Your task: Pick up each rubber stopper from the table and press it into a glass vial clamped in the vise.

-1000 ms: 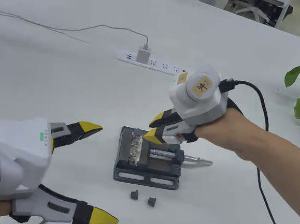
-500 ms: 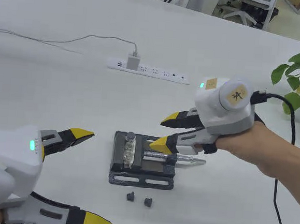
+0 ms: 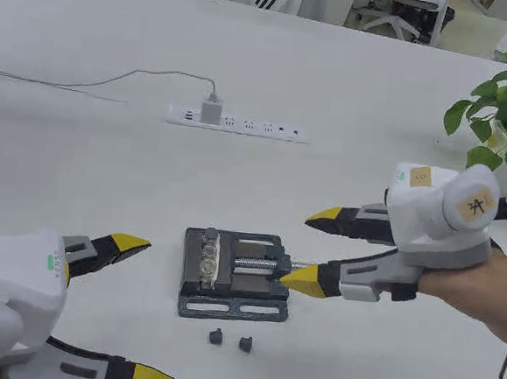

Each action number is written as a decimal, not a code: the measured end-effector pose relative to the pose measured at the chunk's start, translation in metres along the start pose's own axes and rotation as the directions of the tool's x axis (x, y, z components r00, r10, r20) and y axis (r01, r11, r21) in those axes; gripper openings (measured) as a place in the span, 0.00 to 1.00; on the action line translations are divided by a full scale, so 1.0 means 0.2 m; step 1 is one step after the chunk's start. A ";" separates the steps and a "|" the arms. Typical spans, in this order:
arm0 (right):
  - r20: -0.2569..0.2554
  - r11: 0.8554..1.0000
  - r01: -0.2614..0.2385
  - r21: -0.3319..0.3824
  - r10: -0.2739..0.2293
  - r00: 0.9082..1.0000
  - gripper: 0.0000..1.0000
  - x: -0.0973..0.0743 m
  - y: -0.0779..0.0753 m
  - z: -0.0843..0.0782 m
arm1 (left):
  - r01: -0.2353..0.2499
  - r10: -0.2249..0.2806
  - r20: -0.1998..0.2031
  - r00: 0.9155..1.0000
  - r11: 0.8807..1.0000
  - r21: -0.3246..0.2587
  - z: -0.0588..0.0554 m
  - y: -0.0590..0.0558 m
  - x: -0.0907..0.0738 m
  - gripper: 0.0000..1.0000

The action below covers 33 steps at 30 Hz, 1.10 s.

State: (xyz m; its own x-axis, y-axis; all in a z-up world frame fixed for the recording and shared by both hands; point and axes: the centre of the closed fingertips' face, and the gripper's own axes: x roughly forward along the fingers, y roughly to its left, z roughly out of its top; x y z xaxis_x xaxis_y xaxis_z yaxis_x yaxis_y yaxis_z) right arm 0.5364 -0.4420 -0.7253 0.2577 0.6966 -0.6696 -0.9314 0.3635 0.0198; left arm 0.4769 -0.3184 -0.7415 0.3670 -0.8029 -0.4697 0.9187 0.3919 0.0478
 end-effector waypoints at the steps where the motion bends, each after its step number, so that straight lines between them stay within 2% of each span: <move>1: 0.011 1.000 -0.001 0.005 0.001 1.000 0.55 -0.01 0.00 -0.01 | 0.005 -0.005 -0.009 1.000 1.000 0.004 -0.01 0.00 0.01 0.81; 7: 0.041 1.000 -0.011 0.000 0.011 0.999 0.64 -0.07 0.02 -0.10 | 0.021 -0.020 -0.044 0.999 1.000 0.021 -0.03 0.01 0.05 0.74; 15: 0.085 0.999 -0.026 0.018 0.025 0.996 0.74 -0.11 0.04 -0.19 | 0.055 -0.053 -0.095 0.994 0.998 0.024 -0.07 -0.01 0.14 0.63; 21: 0.094 0.999 -0.035 0.030 0.032 0.995 0.77 -0.10 0.06 -0.27 | 0.090 -0.085 -0.144 0.986 0.996 0.026 -0.13 -0.02 0.22 0.51; 27: 0.130 0.998 -0.041 0.055 0.033 0.991 0.79 -0.10 0.07 -0.31 | 0.115 -0.110 -0.182 0.977 0.993 0.017 -0.17 -0.02 0.30 0.40; 30: 0.131 0.997 -0.038 0.066 0.029 0.991 0.79 -0.10 0.07 -0.33 | 0.128 -0.122 -0.216 0.969 0.992 0.017 -0.21 -0.03 0.35 0.36; 33: 0.135 0.997 -0.033 0.074 0.023 0.991 0.79 -0.10 0.07 -0.34 | 0.149 -0.138 -0.227 0.964 0.988 0.029 -0.23 -0.04 0.40 0.31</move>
State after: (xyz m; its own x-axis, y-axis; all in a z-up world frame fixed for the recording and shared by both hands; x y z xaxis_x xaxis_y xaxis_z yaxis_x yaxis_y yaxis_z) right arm 0.5012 -0.4929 -0.7613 0.2683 0.7819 -0.5628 -0.9178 0.3849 0.0971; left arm 0.4913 -0.3648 -0.8203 0.1937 -0.7260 -0.6599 0.9669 0.2550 0.0032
